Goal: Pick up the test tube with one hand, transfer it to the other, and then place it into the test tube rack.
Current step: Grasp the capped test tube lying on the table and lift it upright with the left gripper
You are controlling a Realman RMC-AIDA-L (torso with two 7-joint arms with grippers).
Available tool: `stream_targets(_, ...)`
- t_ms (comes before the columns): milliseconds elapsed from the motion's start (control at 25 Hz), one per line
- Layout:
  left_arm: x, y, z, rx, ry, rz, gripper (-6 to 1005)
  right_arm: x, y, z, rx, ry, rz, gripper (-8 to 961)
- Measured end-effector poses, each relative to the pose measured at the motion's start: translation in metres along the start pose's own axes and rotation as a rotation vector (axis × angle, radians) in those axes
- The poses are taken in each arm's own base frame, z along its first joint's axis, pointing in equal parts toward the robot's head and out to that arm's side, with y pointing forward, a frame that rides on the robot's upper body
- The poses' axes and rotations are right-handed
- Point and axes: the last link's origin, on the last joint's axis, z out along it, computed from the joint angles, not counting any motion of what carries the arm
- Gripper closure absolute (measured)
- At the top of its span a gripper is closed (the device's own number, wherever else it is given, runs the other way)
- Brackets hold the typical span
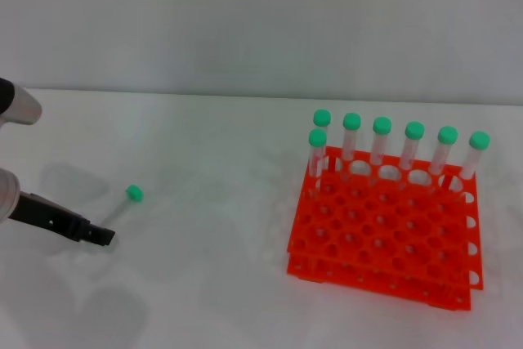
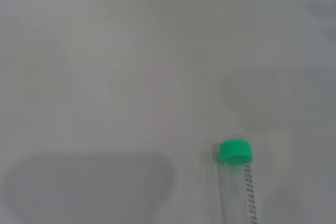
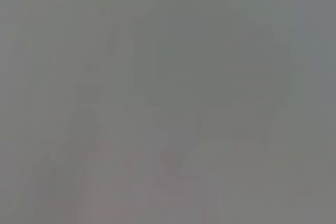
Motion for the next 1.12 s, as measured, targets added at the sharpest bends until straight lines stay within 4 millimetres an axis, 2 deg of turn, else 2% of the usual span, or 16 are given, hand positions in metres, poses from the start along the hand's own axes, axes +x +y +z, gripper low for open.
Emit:
stream_targets(200,0.0011,-0.0005,-0.0007,0.001,0.001,-0.002,329,0.0003,0.0008,0.0019,0.0,-0.002,0.002,98)
stream_targets(760,-0.0005,-0.0003,-0.0004,0.004,-0.02,-0.001,737,-0.0003,0.0037,0.0062,-0.013,-0.012,0.01,100)
stream_targets(1120,0.0011,0.0004,0.0031,0.016,-0.047,0.001,772,-0.0006,0.0039,0.007,-0.016,-0.013,0.01,101)
